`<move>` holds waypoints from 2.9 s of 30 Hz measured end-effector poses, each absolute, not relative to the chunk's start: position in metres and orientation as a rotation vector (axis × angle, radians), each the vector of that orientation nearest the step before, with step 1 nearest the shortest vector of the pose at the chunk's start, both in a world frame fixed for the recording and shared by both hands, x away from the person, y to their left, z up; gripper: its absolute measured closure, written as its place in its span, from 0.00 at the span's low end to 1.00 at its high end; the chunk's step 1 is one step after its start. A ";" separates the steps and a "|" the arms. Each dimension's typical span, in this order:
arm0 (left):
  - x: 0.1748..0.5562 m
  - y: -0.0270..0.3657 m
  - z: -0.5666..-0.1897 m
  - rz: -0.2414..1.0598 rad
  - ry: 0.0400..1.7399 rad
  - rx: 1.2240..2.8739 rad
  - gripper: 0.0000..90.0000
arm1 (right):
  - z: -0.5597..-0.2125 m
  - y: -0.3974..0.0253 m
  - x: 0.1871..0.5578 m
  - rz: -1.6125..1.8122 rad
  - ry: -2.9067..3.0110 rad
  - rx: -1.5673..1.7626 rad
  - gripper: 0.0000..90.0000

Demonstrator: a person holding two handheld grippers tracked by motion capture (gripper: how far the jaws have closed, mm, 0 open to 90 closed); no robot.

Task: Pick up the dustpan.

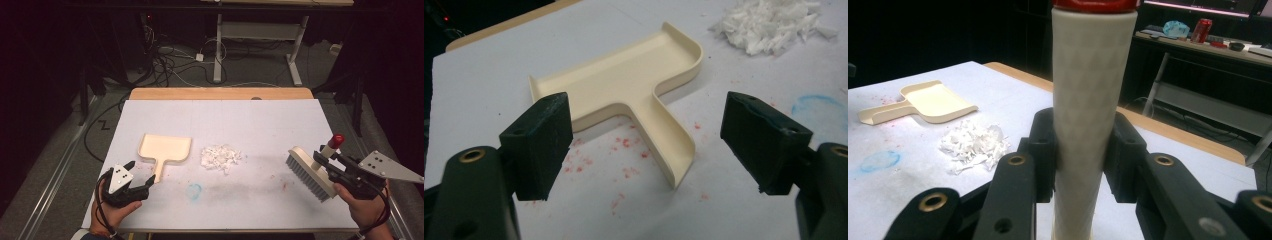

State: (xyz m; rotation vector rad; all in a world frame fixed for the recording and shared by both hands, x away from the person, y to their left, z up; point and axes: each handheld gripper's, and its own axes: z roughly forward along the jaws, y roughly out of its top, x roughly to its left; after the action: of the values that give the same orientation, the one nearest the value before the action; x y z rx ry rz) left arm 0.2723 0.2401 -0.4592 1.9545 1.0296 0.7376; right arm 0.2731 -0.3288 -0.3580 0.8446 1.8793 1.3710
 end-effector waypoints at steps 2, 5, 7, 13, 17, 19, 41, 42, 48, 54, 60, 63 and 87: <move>0.271 0.238 -0.460 0.705 1.038 1.988 0.22 | -0.359 -0.328 0.274 1.368 1.885 0.847 0.78; 0.269 0.236 -0.462 0.665 1.075 2.010 0.22 | -0.359 -0.326 0.276 1.361 1.894 0.844 0.78; 0.268 0.234 -0.462 0.637 1.124 2.015 0.22 | -0.360 -0.324 0.277 1.359 1.898 0.844 0.78; 0.273 0.226 -0.464 0.527 1.210 2.028 0.22 | -0.361 -0.319 0.282 1.341 1.914 0.837 0.78; 0.292 0.212 -0.465 0.487 1.253 2.060 0.22 | -0.364 -0.317 0.283 1.329 1.927 0.836 0.78; 0.298 0.208 -0.465 0.499 1.274 2.066 0.24 | -0.364 -0.317 0.283 1.326 1.926 0.839 0.78; 0.374 0.207 -0.480 0.434 1.402 2.113 0.71 | -0.366 -0.317 0.285 1.322 1.939 0.846 0.78; 0.374 0.207 -0.479 0.431 1.397 2.114 0.71 | -0.367 -0.317 0.285 1.322 1.940 0.846 0.78; 0.377 0.213 -0.470 0.456 1.399 2.135 0.71 | -0.367 -0.319 0.287 1.314 1.941 0.857 0.78; 0.361 0.223 -0.447 0.480 1.337 2.203 0.71 | -0.368 -0.321 0.288 1.310 1.934 0.869 0.78; 0.335 0.225 -0.433 0.424 1.242 2.340 0.71 | -0.368 -0.322 0.288 1.312 1.938 0.870 0.78; 0.324 0.224 -0.430 0.388 1.196 2.378 0.71 | -0.369 -0.321 0.289 1.309 1.944 0.867 0.78; 0.298 0.191 -0.435 0.270 0.962 2.511 0.71 | -0.377 -0.316 0.298 1.311 1.968 0.888 0.78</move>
State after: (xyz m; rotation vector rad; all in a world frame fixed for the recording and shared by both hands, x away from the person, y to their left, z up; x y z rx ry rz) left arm 0.2982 0.1908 -0.4352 2.5106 0.9621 0.2703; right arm 0.2979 -0.3156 -0.3774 0.8883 1.9678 1.3113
